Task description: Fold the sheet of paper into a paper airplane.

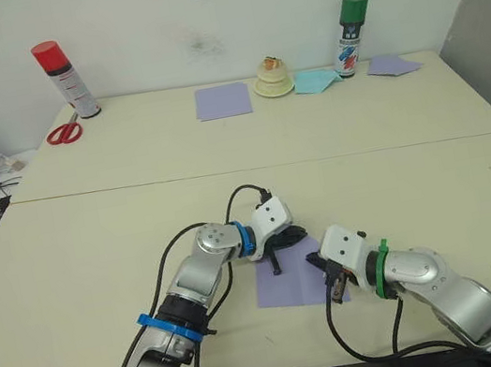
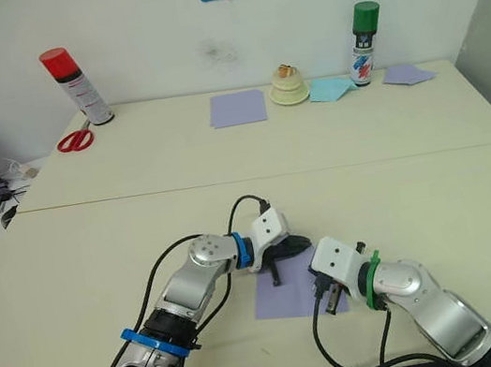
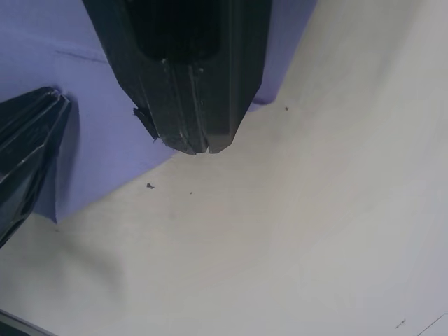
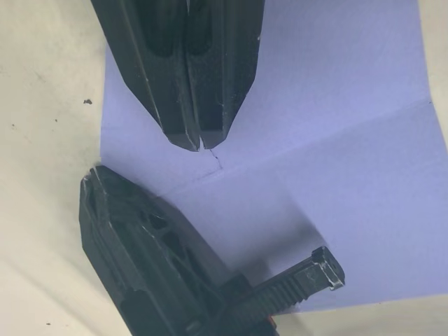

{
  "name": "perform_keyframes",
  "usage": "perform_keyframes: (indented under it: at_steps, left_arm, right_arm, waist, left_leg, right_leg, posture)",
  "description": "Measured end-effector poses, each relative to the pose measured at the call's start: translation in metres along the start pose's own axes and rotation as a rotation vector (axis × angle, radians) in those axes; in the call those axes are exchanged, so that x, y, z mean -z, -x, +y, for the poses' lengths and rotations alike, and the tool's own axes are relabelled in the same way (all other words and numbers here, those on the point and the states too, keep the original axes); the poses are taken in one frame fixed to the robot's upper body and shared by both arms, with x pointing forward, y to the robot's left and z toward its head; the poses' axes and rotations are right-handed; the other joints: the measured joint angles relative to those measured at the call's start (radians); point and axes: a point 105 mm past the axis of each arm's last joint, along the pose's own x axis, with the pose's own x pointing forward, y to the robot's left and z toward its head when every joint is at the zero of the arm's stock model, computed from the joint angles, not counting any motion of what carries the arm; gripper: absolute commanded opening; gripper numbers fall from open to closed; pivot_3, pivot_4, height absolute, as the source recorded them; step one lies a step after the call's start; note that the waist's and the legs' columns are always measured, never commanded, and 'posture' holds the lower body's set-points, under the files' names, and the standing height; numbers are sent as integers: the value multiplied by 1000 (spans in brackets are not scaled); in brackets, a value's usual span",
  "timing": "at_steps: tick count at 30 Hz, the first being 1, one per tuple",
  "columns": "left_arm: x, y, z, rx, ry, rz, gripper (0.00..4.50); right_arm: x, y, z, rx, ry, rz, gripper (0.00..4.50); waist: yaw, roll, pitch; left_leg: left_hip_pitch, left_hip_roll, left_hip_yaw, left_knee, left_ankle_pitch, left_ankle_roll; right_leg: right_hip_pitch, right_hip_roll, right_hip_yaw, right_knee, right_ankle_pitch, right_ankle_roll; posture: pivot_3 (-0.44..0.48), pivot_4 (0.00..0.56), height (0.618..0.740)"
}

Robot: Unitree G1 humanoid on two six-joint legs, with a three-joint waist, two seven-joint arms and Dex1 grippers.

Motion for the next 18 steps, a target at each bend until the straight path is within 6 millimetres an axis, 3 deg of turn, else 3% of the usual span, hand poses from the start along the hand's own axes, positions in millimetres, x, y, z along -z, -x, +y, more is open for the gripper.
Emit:
perform_keyframes:
  at_steps: [6,13,18]
  left_arm:
    - [-1,0,-2,-9,-1,-10,0]
    - [-1,0,-2,-13,-1,-11,0]
    - [-1,-1,-3,-11,-5,-13,0]
  right_arm:
    - [-6,3,3,-45,4,-57,19]
    - [-38,14,-15,-25,30,-176,19]
    - [-18,0,-26,-3,18,-89,19]
  waist:
    - [0,0,1]
    - [1,0,1]
    - [2,0,1]
  left_leg:
    - [-1,0,0,0,0,0]
    - [-1,0,0,0,0,0]
    - [-1,-1,0,0,0,0]
  right_leg:
    - [-1,0,0,0,0,0]
    - [-1,0,0,0,0,0]
    - [-1,0,0,0,2,-4]
  posture:
    - [0,150,740]
    - [0,150,740]
    - [0,150,740]
